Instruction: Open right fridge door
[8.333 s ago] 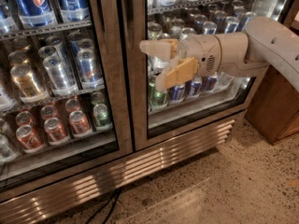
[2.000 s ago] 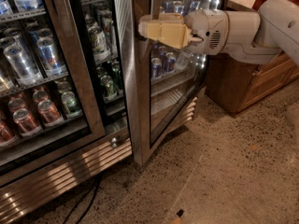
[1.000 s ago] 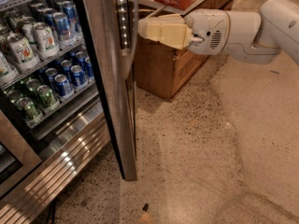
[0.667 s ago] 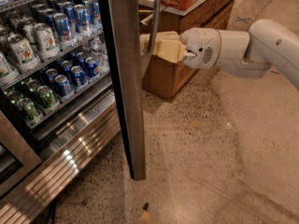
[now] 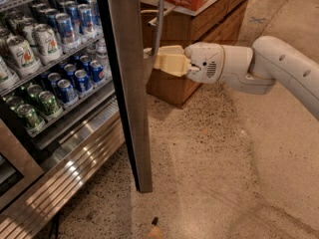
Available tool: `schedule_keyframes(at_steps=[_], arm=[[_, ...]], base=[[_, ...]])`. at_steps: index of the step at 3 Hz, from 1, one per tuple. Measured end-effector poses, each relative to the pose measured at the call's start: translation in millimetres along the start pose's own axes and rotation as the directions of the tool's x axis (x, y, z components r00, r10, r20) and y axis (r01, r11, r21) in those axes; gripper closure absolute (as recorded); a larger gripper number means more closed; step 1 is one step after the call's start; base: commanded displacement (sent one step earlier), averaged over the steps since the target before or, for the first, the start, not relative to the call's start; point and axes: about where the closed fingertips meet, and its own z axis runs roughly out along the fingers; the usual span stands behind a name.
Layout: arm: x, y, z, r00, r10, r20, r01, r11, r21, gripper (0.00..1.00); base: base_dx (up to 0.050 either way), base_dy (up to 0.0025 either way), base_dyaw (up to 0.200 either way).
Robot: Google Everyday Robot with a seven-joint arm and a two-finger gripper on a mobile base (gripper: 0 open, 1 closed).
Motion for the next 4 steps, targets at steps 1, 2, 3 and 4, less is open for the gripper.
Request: schedule_keyframes(at_steps=[1, 2, 3, 4], arm=[[0, 0, 0, 1.000, 0.000, 0.000, 0.000, 1.0000, 0.000, 1.00], [26, -9, 2, 0.997, 0.074, -0.014, -0.074, 0.9973, 0.004, 1.00], [48, -12, 3, 0.992, 0.127, -0.024, -0.127, 0.9919, 0.005, 1.00], [58, -6, 4, 0.990, 0.140, -0.027, -0.140, 0.9901, 0.000, 1.00]], base=[[0.000, 0.00000, 0.000], [0.000, 0.00000, 0.000], [0.000, 0.00000, 0.000], [0.000, 0.00000, 0.000]])
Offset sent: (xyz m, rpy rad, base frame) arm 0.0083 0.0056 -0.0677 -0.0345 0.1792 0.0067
